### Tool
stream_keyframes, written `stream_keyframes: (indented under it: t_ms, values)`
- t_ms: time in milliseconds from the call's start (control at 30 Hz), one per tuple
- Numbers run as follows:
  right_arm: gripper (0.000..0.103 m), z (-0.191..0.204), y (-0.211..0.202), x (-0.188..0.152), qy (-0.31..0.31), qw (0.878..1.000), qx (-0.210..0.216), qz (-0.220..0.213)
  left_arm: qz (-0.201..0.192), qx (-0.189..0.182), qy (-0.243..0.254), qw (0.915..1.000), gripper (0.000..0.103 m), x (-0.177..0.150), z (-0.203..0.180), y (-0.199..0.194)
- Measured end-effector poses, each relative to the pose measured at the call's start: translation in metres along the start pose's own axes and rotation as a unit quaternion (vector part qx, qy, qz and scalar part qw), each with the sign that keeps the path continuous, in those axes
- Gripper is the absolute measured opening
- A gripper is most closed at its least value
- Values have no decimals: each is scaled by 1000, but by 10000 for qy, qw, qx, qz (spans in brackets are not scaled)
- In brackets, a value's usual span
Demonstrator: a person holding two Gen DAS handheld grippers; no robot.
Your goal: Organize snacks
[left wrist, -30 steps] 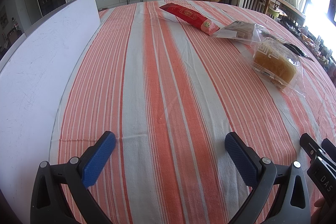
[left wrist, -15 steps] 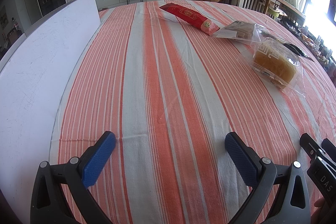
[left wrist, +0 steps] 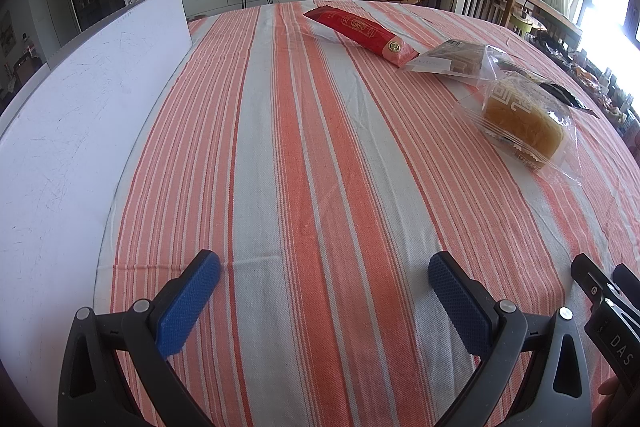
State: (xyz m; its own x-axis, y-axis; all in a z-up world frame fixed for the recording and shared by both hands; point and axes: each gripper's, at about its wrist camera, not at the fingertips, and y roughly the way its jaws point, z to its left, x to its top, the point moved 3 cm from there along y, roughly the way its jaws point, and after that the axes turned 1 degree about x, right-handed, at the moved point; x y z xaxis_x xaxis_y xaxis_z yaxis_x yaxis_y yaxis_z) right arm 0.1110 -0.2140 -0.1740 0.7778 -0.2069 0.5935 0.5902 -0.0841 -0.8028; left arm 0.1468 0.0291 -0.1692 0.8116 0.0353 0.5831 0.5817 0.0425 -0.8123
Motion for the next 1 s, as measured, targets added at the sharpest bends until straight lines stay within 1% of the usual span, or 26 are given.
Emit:
stream_keyframes:
  t_ms: [867, 1000]
  values:
    - [84, 0, 0, 0, -1, 10000, 3, -2, 0, 6, 5, 10000, 103, 0, 0, 0]
    - [84, 0, 0, 0, 3, 10000, 7, -3, 16, -52, 26, 10000, 103, 1, -1, 0]
